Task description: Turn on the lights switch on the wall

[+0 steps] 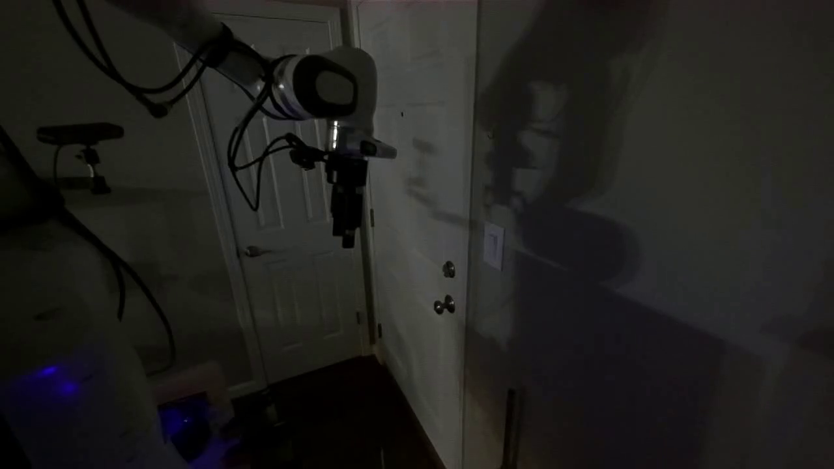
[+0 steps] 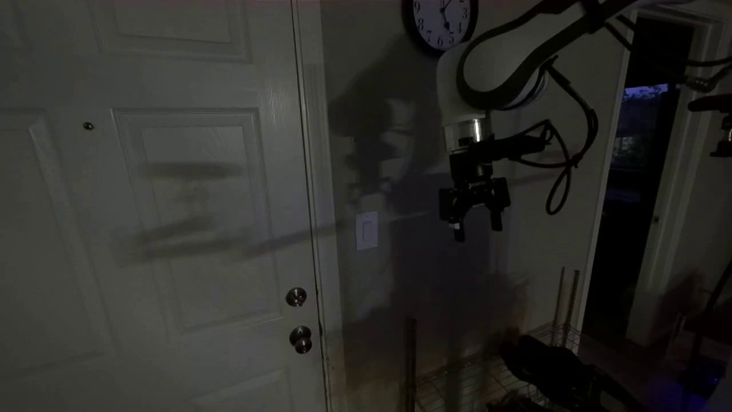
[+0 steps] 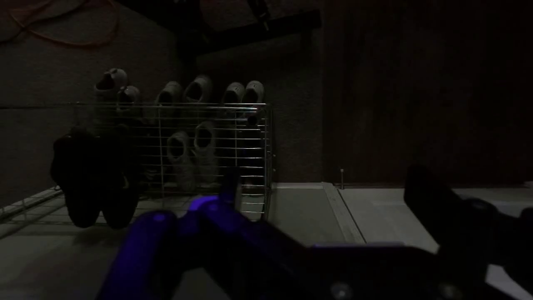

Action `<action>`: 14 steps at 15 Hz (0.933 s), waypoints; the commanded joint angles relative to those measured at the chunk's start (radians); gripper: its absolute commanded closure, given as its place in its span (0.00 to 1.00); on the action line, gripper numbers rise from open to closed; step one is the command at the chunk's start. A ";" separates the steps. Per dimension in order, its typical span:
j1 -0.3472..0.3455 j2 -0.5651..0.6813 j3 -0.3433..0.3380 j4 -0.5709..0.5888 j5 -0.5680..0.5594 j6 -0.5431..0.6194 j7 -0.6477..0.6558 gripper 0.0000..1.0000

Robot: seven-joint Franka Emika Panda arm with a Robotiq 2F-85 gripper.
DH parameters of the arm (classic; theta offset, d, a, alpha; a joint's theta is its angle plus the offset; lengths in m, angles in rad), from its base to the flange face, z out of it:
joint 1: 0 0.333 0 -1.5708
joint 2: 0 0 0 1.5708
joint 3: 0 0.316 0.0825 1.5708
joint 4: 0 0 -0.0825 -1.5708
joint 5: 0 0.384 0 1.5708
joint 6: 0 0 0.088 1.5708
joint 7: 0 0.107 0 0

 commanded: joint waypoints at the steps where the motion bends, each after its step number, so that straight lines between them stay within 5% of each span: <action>1: 0.009 0.048 -0.028 0.016 0.002 0.030 -0.022 0.00; 7: -0.006 0.235 -0.078 0.080 -0.024 0.268 -0.014 0.00; 14: 0.029 0.434 -0.155 0.183 -0.299 0.597 0.162 0.00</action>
